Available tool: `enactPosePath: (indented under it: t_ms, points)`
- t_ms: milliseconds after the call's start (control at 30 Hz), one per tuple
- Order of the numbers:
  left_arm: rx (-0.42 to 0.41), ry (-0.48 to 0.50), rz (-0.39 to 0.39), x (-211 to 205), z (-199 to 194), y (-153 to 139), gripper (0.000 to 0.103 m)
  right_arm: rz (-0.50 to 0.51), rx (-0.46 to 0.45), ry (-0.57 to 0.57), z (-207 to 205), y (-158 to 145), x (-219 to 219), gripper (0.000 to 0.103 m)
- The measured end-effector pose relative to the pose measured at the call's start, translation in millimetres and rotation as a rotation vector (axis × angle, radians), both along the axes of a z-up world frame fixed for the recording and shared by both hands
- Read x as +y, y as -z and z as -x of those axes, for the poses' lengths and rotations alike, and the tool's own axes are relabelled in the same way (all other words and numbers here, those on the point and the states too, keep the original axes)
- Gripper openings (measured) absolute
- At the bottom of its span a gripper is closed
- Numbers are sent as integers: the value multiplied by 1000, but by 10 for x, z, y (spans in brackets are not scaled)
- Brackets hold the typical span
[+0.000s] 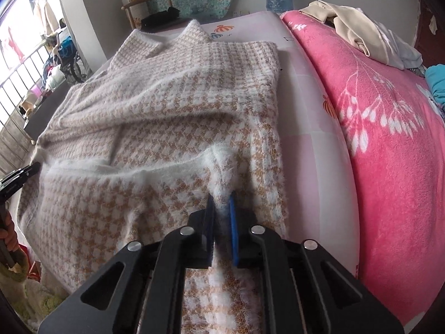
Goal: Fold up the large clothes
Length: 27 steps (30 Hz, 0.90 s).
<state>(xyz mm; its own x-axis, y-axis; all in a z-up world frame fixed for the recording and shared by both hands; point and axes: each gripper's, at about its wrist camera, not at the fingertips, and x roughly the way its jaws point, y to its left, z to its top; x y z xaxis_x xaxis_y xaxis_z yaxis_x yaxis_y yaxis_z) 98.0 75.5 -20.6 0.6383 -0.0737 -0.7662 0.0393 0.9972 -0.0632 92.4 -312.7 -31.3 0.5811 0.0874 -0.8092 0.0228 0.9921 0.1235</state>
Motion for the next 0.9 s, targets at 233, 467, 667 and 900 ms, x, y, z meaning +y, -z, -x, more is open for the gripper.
enactPosePath:
  t_ms: [233,467,667,900]
  points:
    - [-153,-6,-4,80,-150,-455,10,21,-178,27,-151,-529,-64,7]
    - [-86,-30,2,103,-383,-111,10,15,-73,40,-482,-52,-91,7]
    - [-72,-39,15,141,-397,41,14,-5,-33,53,-559,112,-96,11]
    - [-154,-51,21,138,-78,-306,37,-32,-132,91,-110,-350,-170,43]
